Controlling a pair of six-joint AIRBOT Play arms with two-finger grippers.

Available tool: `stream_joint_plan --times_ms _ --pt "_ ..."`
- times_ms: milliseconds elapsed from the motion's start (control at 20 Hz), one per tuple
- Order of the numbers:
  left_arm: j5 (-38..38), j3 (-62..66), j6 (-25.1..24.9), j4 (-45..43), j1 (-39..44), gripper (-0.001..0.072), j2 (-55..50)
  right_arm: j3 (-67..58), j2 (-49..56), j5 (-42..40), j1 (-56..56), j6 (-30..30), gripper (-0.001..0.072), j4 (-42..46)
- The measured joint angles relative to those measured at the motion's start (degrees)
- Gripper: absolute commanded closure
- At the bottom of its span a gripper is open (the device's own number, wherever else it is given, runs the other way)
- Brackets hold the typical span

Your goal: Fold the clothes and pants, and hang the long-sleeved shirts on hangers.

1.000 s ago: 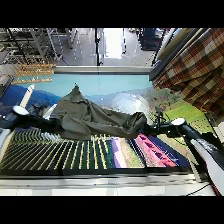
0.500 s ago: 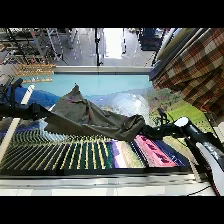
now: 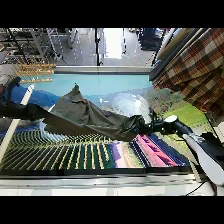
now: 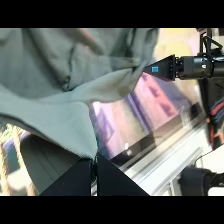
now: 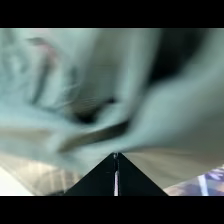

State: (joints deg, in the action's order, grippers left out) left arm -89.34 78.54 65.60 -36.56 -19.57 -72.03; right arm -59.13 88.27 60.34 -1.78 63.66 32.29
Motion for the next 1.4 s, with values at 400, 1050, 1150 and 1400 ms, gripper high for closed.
stream_joint_plan --times_ms 400,1050,1150,1400 --pt "-0.59 14.27 -0.28 18.58 -6.23 0.0701 6.82 -1.11 -24.3 8.31 0.33 7.45 0.0225 19.65" --pt "-1.6 16.35 -0.46 21.55 -6.43 0.07 7.74 11.78 -0.81 3.26 21.75 -8.76 0.0125 -4.52" --pt "-1.99 16.35 -0.46 21.57 -6.43 0.07 7.74 7.61 3.8 2.84 27.23 -9.97 0.0155 -6.38" --pt "-2.38 16.35 -0.48 21.59 -6.47 0.0701 7.76 -2.49 10.75 3.63 36.24 -10.16 0.0694 -9.05"
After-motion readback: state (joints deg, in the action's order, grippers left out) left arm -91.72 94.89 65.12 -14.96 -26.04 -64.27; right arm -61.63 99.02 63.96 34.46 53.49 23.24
